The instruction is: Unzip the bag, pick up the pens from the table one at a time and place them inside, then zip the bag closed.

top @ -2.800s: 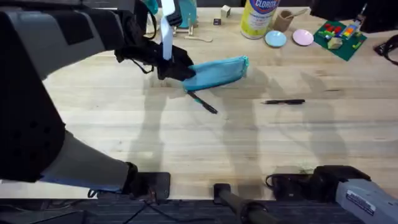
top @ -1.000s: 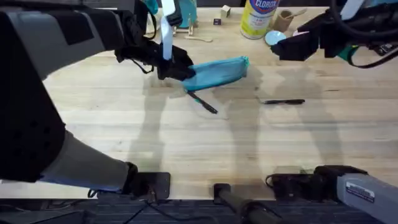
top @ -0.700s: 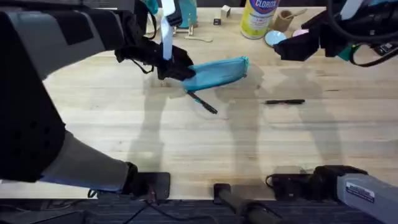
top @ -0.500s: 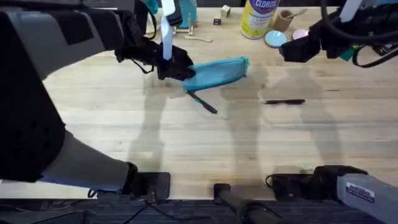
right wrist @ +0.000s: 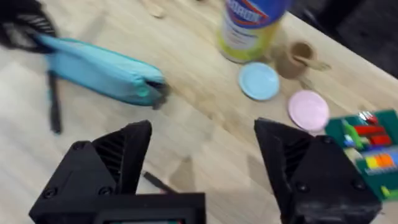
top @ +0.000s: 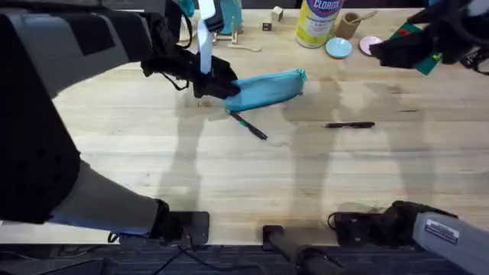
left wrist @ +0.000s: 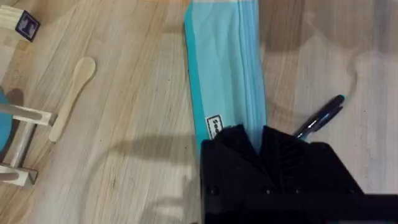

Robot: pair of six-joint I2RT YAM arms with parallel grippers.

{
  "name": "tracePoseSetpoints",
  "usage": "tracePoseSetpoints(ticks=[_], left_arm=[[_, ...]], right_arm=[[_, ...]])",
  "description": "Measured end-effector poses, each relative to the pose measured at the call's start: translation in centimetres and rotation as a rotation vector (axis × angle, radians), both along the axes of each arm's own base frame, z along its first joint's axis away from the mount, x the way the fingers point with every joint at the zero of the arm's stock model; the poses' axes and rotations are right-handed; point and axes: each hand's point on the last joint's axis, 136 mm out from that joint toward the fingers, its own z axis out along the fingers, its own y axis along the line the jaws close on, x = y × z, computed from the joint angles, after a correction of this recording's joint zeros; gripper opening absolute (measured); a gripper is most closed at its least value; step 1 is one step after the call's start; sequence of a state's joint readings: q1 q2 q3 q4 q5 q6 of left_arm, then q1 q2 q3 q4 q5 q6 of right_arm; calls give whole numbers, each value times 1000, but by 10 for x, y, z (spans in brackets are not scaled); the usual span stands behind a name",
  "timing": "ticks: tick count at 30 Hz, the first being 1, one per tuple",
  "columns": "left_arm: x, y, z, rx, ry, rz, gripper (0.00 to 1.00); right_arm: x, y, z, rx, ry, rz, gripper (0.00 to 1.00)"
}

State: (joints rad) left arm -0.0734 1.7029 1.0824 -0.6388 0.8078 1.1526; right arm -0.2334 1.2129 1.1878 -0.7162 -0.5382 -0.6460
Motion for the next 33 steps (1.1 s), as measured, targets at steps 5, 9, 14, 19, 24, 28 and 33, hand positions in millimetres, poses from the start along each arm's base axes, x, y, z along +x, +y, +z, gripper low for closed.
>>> tracePoseSetpoints(ticks=[5,9,14,19,24,28,33], left_arm=[[0,0,0,0,-1,0,44],[0,0,0,0,-1,0,44],[0,0,0,0,-1,0,44],[0,0,0,0,-1,0,44],[0,0,0,0,-1,0,44],[0,0,0,0,-1,0,44],[0,0,0,0,-1,0,44]], right_arm=[[-24,13,-5,40,19,160,996],[-29,20,-15,10,8,284,996],[-26,21,-21,-34,-29,363,996],[-26,23,-20,-56,-60,399,996],[-27,23,-19,-69,-73,418,996],[-27,24,-20,-71,-72,422,996],[-28,24,-20,-70,-71,422,997]])
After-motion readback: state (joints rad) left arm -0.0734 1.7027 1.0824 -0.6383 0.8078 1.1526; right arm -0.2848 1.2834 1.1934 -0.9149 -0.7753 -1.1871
